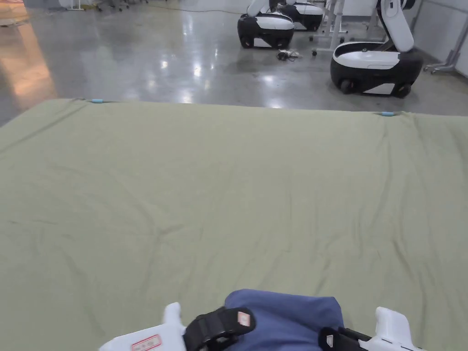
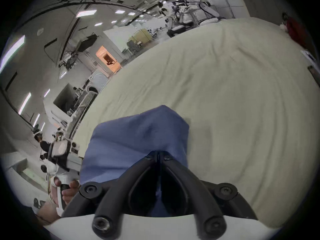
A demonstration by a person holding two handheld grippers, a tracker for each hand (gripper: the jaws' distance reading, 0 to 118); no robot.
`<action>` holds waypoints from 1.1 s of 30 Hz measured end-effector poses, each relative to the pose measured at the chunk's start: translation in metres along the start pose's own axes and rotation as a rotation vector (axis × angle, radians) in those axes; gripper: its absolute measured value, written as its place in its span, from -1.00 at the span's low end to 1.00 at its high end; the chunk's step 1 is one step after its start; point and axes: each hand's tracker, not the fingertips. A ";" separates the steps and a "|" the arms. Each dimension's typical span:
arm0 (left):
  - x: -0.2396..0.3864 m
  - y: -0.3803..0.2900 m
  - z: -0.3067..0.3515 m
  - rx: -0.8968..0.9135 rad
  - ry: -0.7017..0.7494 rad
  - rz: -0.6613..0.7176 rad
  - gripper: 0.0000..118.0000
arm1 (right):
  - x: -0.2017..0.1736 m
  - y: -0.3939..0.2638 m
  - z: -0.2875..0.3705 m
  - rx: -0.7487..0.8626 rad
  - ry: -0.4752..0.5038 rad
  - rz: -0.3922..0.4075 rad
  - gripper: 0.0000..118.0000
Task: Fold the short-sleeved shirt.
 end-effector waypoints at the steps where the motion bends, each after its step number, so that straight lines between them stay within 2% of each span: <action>1: 0.001 -0.001 -0.013 -0.027 0.001 -0.001 0.29 | -0.001 0.000 0.000 0.001 -0.001 0.004 -0.84; 2: 0.002 -0.001 -0.027 -0.047 0.084 -0.007 -0.30 | -0.001 0.000 0.001 0.003 -0.005 0.005 -0.84; 3: 0.002 -0.003 -0.038 -0.056 0.245 -0.050 -0.58 | -0.003 0.000 0.002 0.006 -0.012 0.007 -0.84; 4: -0.001 -0.003 -0.038 -0.044 0.286 -0.078 -0.59 | -0.003 0.000 0.003 0.013 -0.032 0.013 -0.84; 5: 0.002 0.000 -0.036 -0.043 0.185 -0.051 -0.59 | -0.003 -0.001 0.005 0.012 -0.022 0.013 -0.84; 6: 0.011 0.004 -0.029 -0.052 0.187 -0.028 -0.59 | -0.004 -0.001 0.008 0.016 -0.019 0.014 -0.84; 7: 0.019 0.004 -0.023 -0.046 0.224 -0.043 -0.60 | -0.006 -0.001 0.011 0.017 -0.016 0.017 -0.84; 9: 0.031 0.016 0.003 -0.071 0.310 -0.177 -0.60 | -0.015 -0.002 0.018 0.021 -0.010 0.037 -0.83; 10: 0.035 0.021 0.014 -0.073 0.321 -0.185 -0.60 | -0.020 -0.003 0.021 0.020 -0.018 0.052 -0.83; 12: 0.040 0.046 0.064 -0.044 0.373 -0.244 -0.60 | -0.032 -0.004 0.027 0.023 -0.055 0.111 -0.83; 14: 0.038 0.072 0.113 -0.011 0.430 -0.277 -0.60 | -0.041 -0.006 0.030 0.023 -0.048 0.116 -0.83; 22: -0.001 0.187 0.341 0.225 0.671 -0.214 -0.60 | -0.085 -0.020 0.015 -0.006 -0.020 0.145 -0.83; 24: -0.014 0.206 0.393 0.312 0.740 -0.148 -0.60 | -0.095 -0.023 0.011 -0.012 -0.013 0.142 -0.83; 27: -0.029 0.218 0.439 0.374 0.686 -0.059 -0.60 | -0.106 -0.026 0.008 -0.014 -0.007 0.143 -0.83; 29: -0.035 0.218 0.449 0.360 0.622 -0.057 -0.60 | -0.112 -0.027 0.006 -0.016 -0.002 0.146 -0.83; 31: -0.030 0.214 0.447 0.362 0.626 -0.103 -0.59 | -0.114 -0.028 0.004 -0.019 -0.002 0.152 -0.83; 32: -0.026 0.211 0.447 0.368 0.621 -0.127 -0.49 | -0.115 -0.028 0.004 -0.018 -0.004 0.156 -0.83; 33: -0.022 0.205 0.448 0.375 0.619 -0.135 -0.20 | -0.116 -0.028 0.006 -0.015 -0.005 0.157 -0.83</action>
